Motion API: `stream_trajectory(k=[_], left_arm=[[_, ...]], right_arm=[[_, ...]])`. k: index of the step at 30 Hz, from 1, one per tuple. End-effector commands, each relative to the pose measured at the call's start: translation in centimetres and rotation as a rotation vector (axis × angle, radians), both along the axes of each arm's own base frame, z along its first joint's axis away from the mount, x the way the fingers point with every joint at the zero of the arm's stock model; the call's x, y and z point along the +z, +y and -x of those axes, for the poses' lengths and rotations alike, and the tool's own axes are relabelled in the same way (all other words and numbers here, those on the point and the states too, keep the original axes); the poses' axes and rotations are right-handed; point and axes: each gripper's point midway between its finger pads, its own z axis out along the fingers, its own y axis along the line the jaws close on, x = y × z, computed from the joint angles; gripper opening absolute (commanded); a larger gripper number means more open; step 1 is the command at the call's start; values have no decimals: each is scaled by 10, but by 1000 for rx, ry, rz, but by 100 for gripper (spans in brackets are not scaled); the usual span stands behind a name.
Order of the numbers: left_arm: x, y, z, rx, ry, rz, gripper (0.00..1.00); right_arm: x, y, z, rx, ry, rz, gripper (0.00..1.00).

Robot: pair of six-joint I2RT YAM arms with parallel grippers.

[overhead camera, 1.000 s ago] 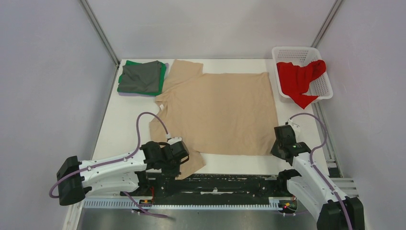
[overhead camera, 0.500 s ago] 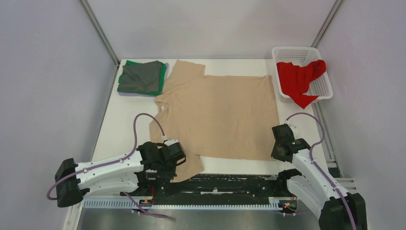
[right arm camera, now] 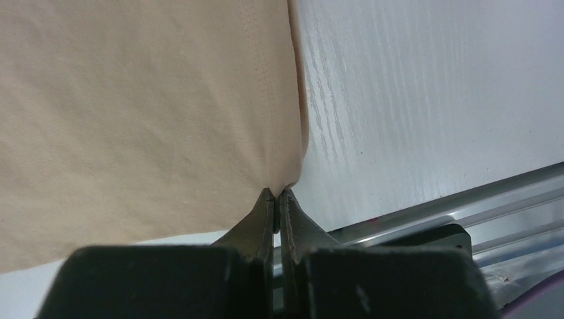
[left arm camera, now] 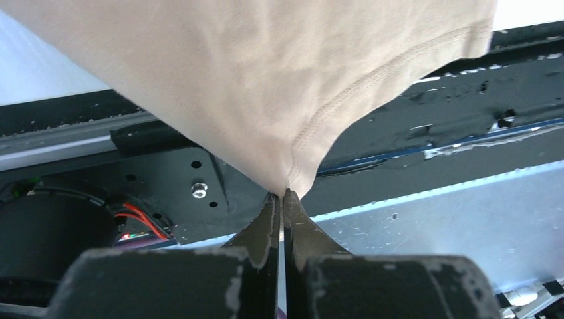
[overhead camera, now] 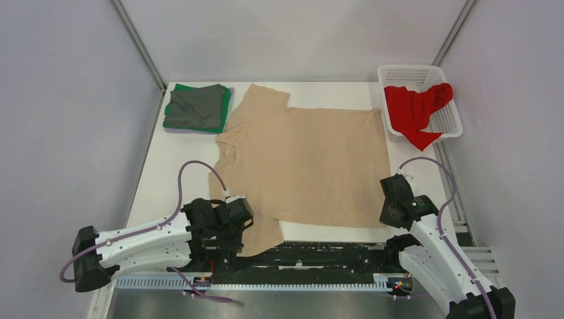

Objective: Fold and stack the t-shirts
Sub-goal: Grab the side of the flattened tshirt closest away from the robot with both arms

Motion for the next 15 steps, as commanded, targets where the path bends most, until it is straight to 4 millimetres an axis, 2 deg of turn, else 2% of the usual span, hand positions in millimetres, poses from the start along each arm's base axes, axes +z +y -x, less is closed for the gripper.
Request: stream_trajectory(k=[1, 9, 15], left_arm=[[23, -32, -18, -10, -86, 146, 2], [64, -73, -75, -24, -335, 270, 2], [83, -74, -128, 65, -445, 284, 2]], right_arm=[[9, 10, -20, 42, -80, -35, 0], [32, 21, -57, 75, -202, -69, 0], [51, 28, -85, 78, -322, -92, 0]])
